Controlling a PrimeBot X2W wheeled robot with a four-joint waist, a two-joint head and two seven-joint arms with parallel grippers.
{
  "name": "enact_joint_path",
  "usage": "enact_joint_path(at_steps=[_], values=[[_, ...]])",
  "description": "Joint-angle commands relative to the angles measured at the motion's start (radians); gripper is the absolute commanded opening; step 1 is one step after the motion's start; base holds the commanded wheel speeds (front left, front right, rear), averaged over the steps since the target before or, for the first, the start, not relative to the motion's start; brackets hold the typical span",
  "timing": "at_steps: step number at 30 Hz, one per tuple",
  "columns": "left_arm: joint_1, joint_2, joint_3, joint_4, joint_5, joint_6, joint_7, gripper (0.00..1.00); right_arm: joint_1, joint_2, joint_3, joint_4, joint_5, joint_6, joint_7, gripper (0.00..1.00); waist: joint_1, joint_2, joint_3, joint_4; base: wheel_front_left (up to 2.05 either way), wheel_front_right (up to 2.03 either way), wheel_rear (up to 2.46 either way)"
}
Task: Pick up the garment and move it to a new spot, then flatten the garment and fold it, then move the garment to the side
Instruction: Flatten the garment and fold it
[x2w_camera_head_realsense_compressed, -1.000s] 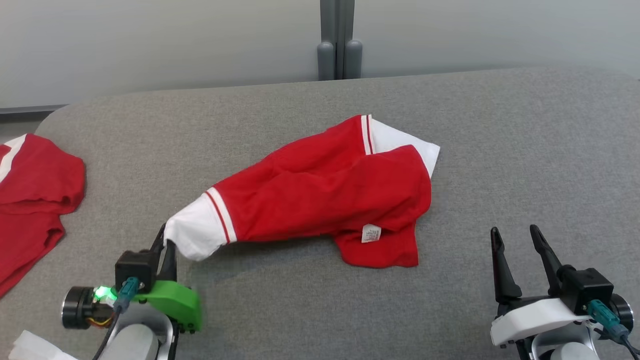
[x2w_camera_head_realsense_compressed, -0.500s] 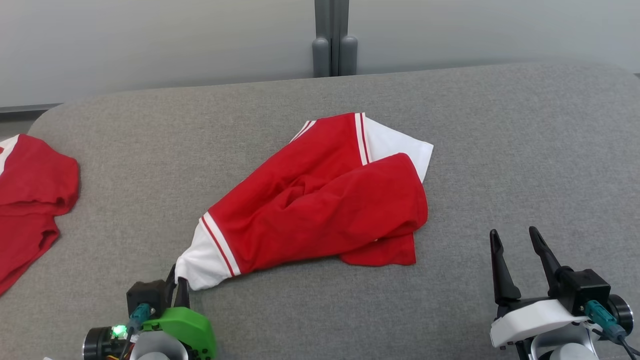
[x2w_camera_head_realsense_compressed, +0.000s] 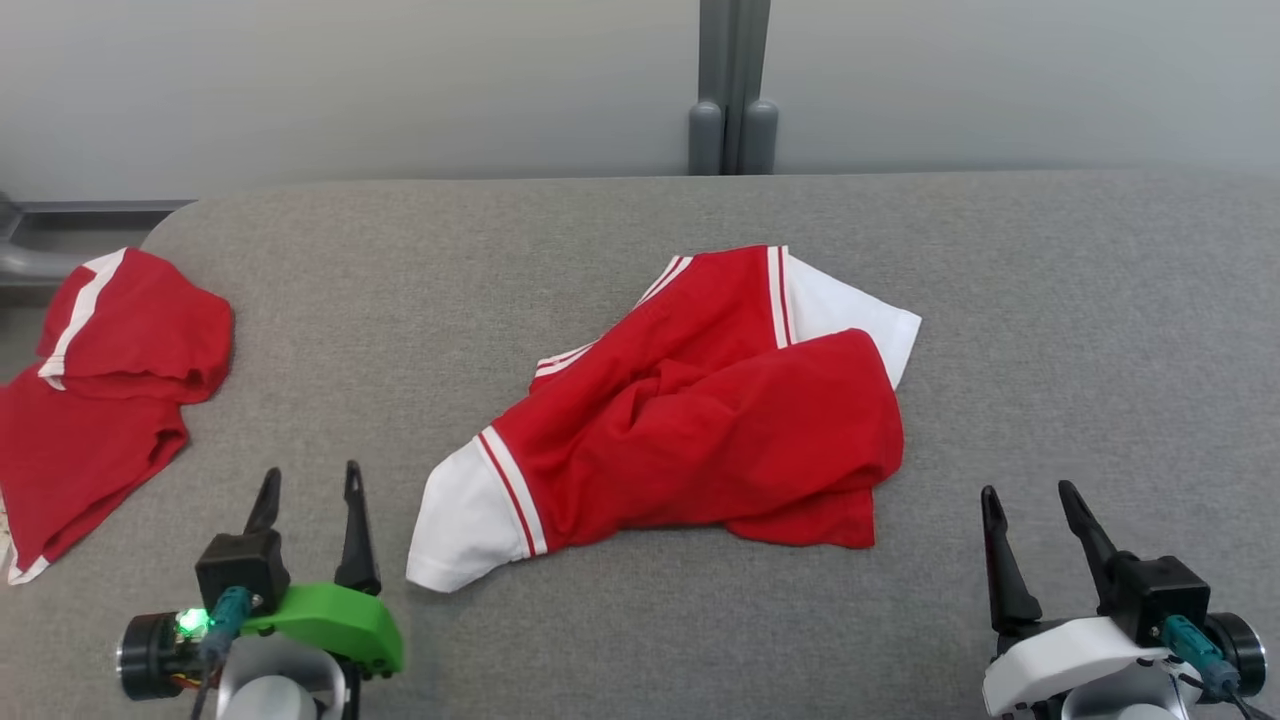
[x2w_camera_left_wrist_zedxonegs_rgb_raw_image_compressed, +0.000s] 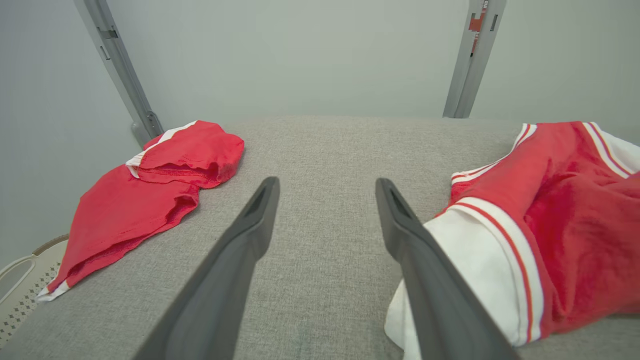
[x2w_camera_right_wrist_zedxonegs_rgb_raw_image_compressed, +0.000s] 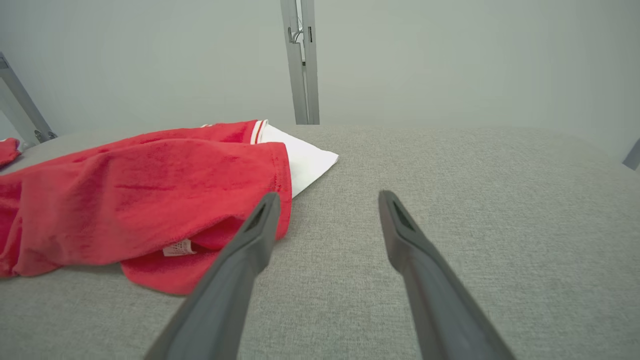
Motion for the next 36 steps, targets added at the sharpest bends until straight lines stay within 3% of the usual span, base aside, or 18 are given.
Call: enact_joint_path(at_steps=[1, 10, 16, 20, 22, 23, 24, 36], values=[[0.022, -0.019, -0.002, -0.021, 0.008, -0.009, 0.000, 1.00, -0.016, -0.003, 0.004, 0.014, -0.015, -0.002, 0.000, 1.00, 0.0000, 0.0000, 0.005, 0.029, 0.00, 0.00, 0.00], [0.052, -0.114, -0.044, -0.117, 0.047, -0.047, 0.000, 1.00, -0.155, -0.002, -0.002, 0.227, -0.109, -0.002, 0.000, 1.00, 0.0000, 0.0000, 0.068, 0.105, 0.00, 0.00, 0.00], [0.035, -0.133, -0.070, -0.138, 0.054, -0.057, 0.000, 1.00, -0.260, -0.003, 0.009, 0.392, -0.114, -0.002, 0.000, 1.00, 0.0000, 0.0000, 0.105, 0.140, 0.00, 0.00, 0.00], [0.033, -0.136, -0.063, -0.138, 0.054, -0.056, 0.000, 1.00, -0.315, -0.003, 0.019, 0.439, -0.115, -0.002, 0.000, 1.00, 0.0000, 0.0000, 0.115, 0.142, 0.00, 0.00, 0.00], [0.032, -0.137, -0.058, -0.137, 0.057, -0.055, 0.000, 1.00, -0.331, -0.004, 0.011, 0.430, -0.115, -0.002, 0.000, 0.43, 0.0000, 0.0000, 0.118, 0.139, 0.00, 0.00, 0.00], [0.032, -0.138, -0.056, -0.137, 0.058, -0.056, 0.000, 1.00, -0.333, -0.004, 0.011, 0.428, -0.111, -0.002, 0.000, 0.28, 0.0000, 0.0000, 0.118, 0.137, 0.00, 0.00, 0.00], [0.031, -0.138, -0.053, -0.138, 0.060, -0.056, 0.000, 1.00, -0.339, -0.003, 0.011, 0.421, -0.102, -0.002, 0.000, 0.00, 0.0000, 0.0000, 0.119, 0.132, 0.00, 0.00, 0.00], [0.049, -0.140, -0.071, -0.158, 0.039, -0.053, 0.000, 1.00, -0.229, -0.004, -0.038, 0.183, -0.177, -0.002, 0.000, 0.00, 0.0000, 0.0000, 0.100, 0.046, 0.00, 0.00, 0.00]])
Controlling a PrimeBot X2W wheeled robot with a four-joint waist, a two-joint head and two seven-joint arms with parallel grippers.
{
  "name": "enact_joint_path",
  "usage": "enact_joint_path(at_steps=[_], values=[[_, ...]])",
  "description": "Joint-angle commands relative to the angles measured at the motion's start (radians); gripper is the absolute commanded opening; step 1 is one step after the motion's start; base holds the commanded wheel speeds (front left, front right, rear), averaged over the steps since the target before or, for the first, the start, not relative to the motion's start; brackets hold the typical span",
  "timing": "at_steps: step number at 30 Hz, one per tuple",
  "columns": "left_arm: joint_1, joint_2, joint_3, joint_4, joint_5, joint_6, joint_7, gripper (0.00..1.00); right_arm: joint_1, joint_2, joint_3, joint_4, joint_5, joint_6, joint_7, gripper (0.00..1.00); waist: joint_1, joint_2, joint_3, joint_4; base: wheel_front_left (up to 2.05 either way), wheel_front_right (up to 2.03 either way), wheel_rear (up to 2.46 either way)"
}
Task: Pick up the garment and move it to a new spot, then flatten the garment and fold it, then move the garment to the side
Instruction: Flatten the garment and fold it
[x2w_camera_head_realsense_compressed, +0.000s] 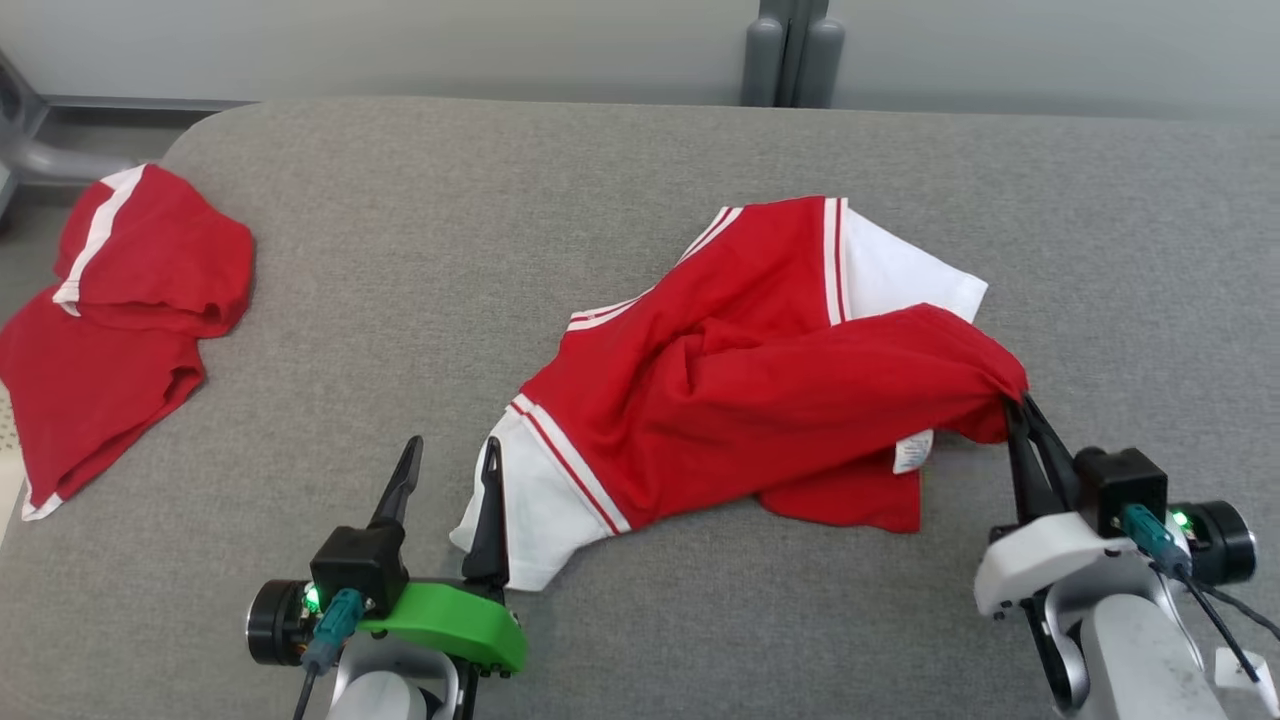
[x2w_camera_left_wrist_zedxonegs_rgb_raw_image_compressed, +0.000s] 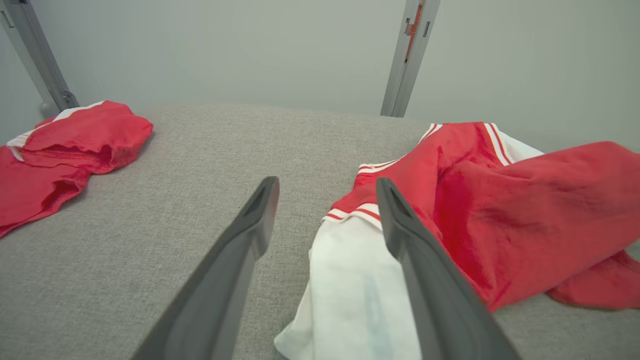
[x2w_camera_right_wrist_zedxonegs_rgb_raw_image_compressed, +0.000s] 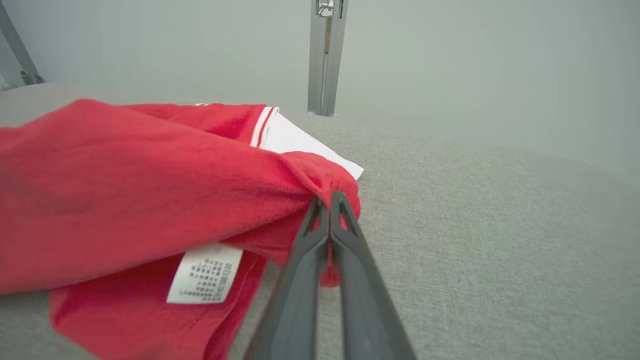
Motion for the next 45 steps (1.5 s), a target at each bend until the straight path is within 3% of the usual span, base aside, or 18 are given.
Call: enact_joint_path(at_steps=[1, 9, 10, 11, 12, 19, 28, 35, 45], values=[[0.010, 0.001, 0.001, -0.005, -0.011, 0.007, -0.001, 1.00, 0.036, -0.004, -0.021, -0.026, -0.020, -0.002, 0.004, 0.00, 0.0000, 0.0000, -0.008, -0.029, 0.00, 0.00, 0.00], [0.012, 0.001, 0.001, -0.011, -0.014, 0.015, -0.001, 1.00, 0.177, -0.004, -0.040, -0.148, -0.003, -0.002, 0.110, 0.00, 0.0000, 0.0000, 0.008, -0.084, 0.00, 0.00, 0.00], [0.009, 0.001, 0.000, -0.010, -0.013, 0.014, -0.001, 1.00, 0.182, -0.004, -0.043, -0.147, -0.002, -0.002, 0.108, 0.15, 0.0000, 0.0000, 0.011, -0.088, 0.00, 0.00, 0.00], [0.005, 0.001, -0.002, -0.009, -0.012, 0.014, -0.001, 1.00, 0.187, -0.005, -0.047, -0.137, 0.002, -0.002, 0.107, 0.62, 0.0000, 0.0000, 0.013, -0.091, 0.00, 0.00, 0.00], [0.002, 0.001, -0.003, -0.008, -0.010, 0.014, -0.001, 1.00, 0.192, -0.004, -0.046, -0.127, -0.002, -0.002, 0.109, 1.00, 0.0000, 0.0000, 0.014, -0.093, 0.00, 0.00, 0.00], [0.007, 0.001, 0.010, -0.003, -0.001, 0.012, -0.001, 1.00, 0.209, -0.004, -0.038, -0.098, 0.041, -0.002, 0.090, 1.00, 0.0000, 0.0000, -0.005, -0.113, 0.00, 0.00, 0.00], [0.002, 0.001, 0.037, -0.001, 0.010, 0.002, -0.001, 1.00, 0.187, -0.004, -0.073, -0.191, 0.054, -0.002, 0.021, 1.00, 0.0000, 0.0000, -0.044, -0.129, 0.00, 0.00, 0.00], [0.011, 0.001, 0.049, -0.009, 0.007, 0.003, -0.001, 1.00, 0.190, -0.004, -0.068, -0.247, 0.087, -0.002, 0.003, 1.00, 0.0000, 0.0000, -0.076, -0.112, 0.00, 0.00, 0.00], [0.045, 0.001, 0.050, 0.065, 0.005, -0.006, -0.001, 1.00, 0.193, -0.004, -0.027, -0.223, 0.121, -0.002, -0.001, 1.00, 0.0000, 0.0000, -0.101, -0.086, 0.00, 0.00, 0.00]])
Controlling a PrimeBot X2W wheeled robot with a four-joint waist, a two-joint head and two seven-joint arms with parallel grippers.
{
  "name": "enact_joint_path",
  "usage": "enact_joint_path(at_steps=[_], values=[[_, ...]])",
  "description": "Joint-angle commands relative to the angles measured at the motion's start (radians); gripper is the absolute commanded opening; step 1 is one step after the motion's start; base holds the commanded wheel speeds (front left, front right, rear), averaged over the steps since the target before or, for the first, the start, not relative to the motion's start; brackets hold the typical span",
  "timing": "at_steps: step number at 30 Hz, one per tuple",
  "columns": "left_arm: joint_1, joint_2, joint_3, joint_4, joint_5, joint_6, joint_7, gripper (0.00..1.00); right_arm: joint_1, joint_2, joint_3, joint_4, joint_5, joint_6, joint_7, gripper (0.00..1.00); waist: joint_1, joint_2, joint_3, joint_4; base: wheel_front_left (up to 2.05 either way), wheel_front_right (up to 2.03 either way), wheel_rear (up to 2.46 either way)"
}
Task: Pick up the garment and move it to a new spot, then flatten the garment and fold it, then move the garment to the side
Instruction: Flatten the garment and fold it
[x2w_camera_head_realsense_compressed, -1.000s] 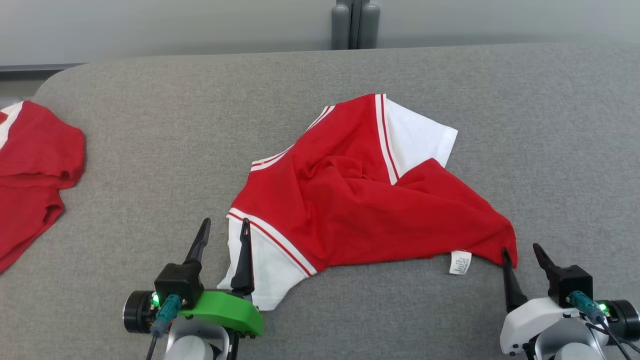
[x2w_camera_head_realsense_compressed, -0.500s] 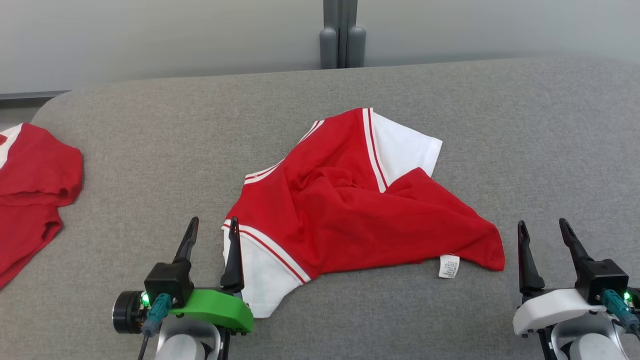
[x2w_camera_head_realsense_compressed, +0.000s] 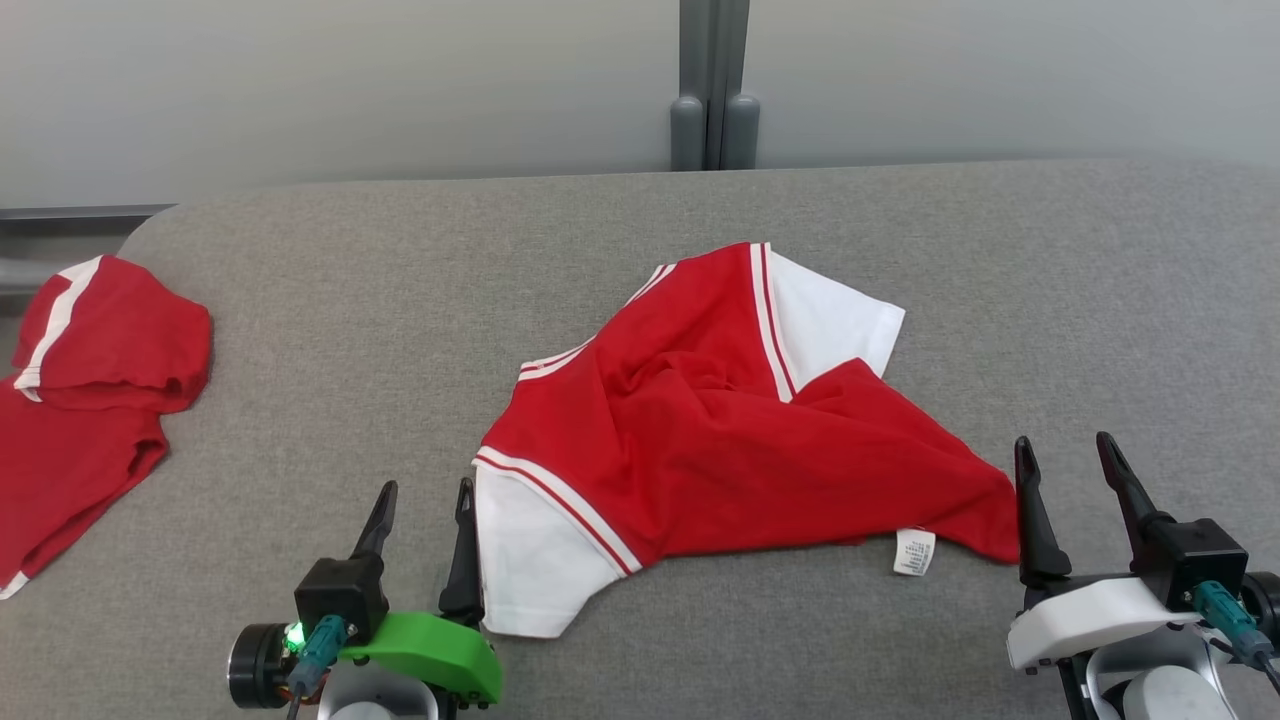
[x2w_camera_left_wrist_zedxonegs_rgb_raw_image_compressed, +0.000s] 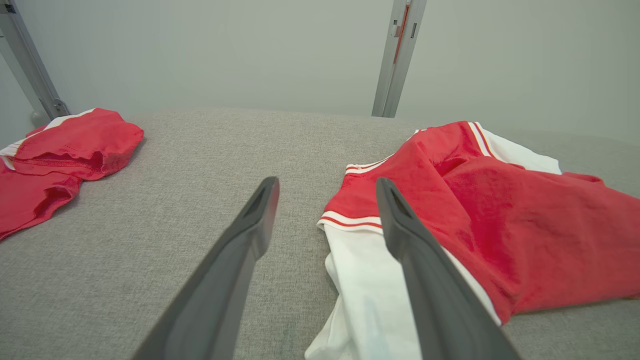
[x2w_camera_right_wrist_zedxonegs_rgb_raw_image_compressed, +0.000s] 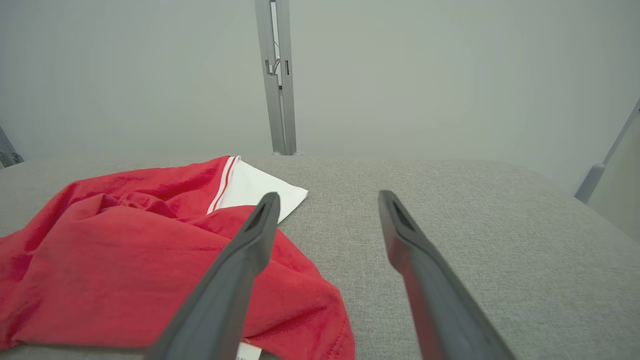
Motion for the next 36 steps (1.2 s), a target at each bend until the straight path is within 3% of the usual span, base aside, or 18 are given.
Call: enact_joint_path(at_steps=[1, 36], values=[[0.016, 0.002, 0.006, 0.002, -0.003, -0.006, -0.001, 1.00, -0.002, -0.003, 0.005, -0.002, 0.006, -0.002, -0.004, 1.00, 0.0000, -0.0001, -0.003, 0.005, 0.00, 0.00, 0.00], [0.036, 0.002, -0.027, -0.010, -0.022, 0.018, -0.001, 1.00, -0.011, -0.003, 0.054, 0.020, 0.038, -0.002, -0.004, 1.00, 0.0000, -0.0001, -0.036, -0.001, 0.00, 0.00, 0.00]])
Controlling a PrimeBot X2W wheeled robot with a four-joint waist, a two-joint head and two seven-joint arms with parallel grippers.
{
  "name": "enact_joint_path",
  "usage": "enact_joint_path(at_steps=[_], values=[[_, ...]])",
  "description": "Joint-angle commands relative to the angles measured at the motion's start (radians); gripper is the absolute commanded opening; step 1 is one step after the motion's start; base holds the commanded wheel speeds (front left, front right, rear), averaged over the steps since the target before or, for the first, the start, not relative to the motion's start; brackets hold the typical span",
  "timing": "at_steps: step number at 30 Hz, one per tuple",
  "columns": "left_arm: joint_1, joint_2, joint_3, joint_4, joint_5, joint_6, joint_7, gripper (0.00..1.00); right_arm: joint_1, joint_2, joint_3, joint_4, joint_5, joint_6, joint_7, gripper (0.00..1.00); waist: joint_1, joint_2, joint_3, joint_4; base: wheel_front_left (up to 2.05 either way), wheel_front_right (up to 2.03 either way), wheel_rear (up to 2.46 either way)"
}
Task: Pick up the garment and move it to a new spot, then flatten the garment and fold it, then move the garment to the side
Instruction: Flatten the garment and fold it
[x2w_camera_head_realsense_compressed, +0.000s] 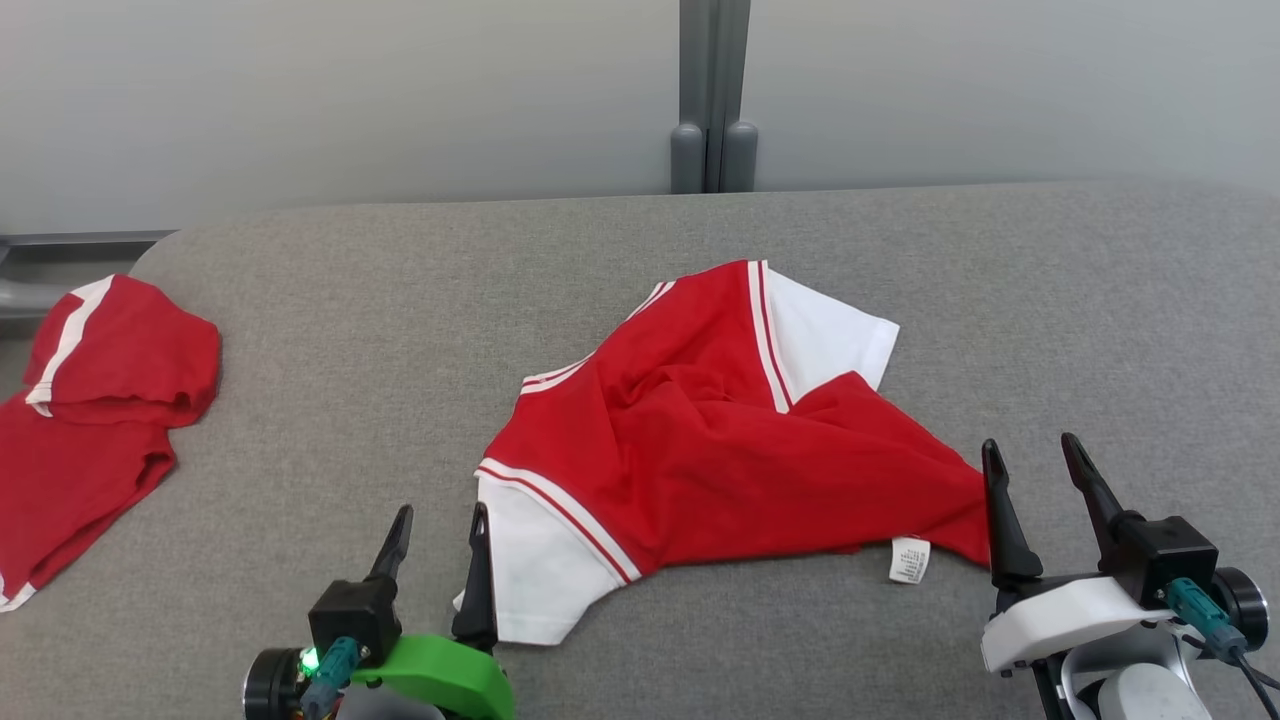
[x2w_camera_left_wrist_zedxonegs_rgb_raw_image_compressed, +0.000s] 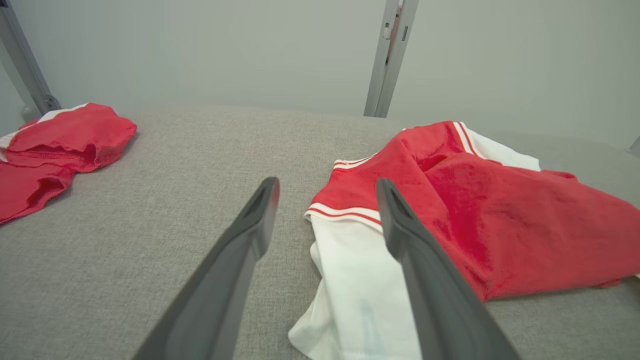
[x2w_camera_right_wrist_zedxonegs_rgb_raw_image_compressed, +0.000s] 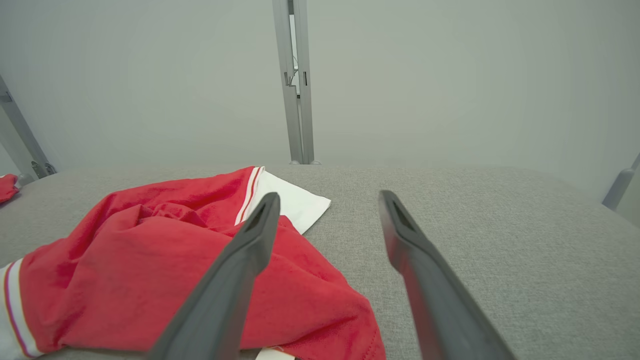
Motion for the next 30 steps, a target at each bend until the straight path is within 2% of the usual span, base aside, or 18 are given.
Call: enact_joint_path(at_steps=[1, 5, 8, 12, 21, 22, 23, 24, 25, 30], values=[[0.006, 0.003, 0.004, 0.027, 0.007, 0.008, 0.000, 1.00, 0.001, -0.003, -0.001, 0.004, 0.003, -0.002, -0.003, 1.00, 0.0000, 0.0000, 0.001, -0.002, 0.00, 0.00, 0.00], [-0.001, 0.020, 0.006, 0.140, 0.001, 0.019, 0.051, 1.00, 0.009, -0.003, 0.001, 0.012, 0.004, -0.002, -0.003, 1.00, 0.0000, 0.0000, 0.015, -0.014, 0.00, 0.00, 0.00], [-0.030, 0.037, -0.002, 0.217, 0.004, 0.007, 0.101, 1.00, 0.004, -0.003, -0.005, 0.016, 0.006, -0.002, -0.003, 1.00, 0.0000, 0.0000, 0.032, -0.026, 0.00, 0.00, 0.00], [-0.060, 0.050, -0.004, 0.274, 0.001, -0.001, 0.105, 1.00, -0.008, -0.003, -0.013, 0.014, 0.001, -0.002, -0.003, 1.00, 0.0000, 0.0000, 0.052, -0.042, 0.00, 0.00, 0.00], [-0.103, 0.039, -0.038, 0.336, -0.007, -0.042, 0.109, 1.00, 0.000, -0.003, -0.034, 0.034, -0.014, -0.002, -0.003, 1.00, 0.0000, 0.0000, 0.077, -0.064, 0.00, 0.00, 0.00], [-0.104, 0.038, -0.043, 0.341, -0.009, -0.045, 0.113, 0.95, 0.005, -0.003, -0.037, 0.051, -0.017, -0.002, -0.003, 1.00, 0.0000, 0.0000, 0.079, -0.064, 0.00, 0.00, 0.00], [-0.107, 0.037, -0.047, 0.346, -0.009, -0.046, 0.116, 0.47, 0.009, -0.003, -0.040, 0.067, -0.016, -0.002, -0.003, 1.00, 0.0000, 0.0000, 0.080, -0.065, 0.00, 0.00, 0.00], [-0.109, 0.036, -0.051, 0.351, -0.007, -0.048, 0.117, 0.35, 0.011, -0.003, -0.044, 0.093, -0.011, -0.002, 0.005, 1.00, 0.0000, 0.0000, 0.081, -0.065, 0.00, 0.00, 0.00], [-0.110, 0.036, -0.055, 0.354, -0.006, -0.049, 0.118, 0.02, 0.012, -0.003, -0.045, 0.115, -0.008, -0.002, 0.016, 1.00, 0.0000, 0.0000, 0.082, -0.064, 0.00, 0.00, 0.00], [-0.123, 0.035, -0.061, 0.342, -0.014, -0.051, 0.095, 0.00, -0.022, -0.003, -0.060, 0.230, 0.025, -0.002, 0.058, 1.00, 0.0000, 0.0000, 0.090, -0.055, 0.00, 0.00, 0.00]])
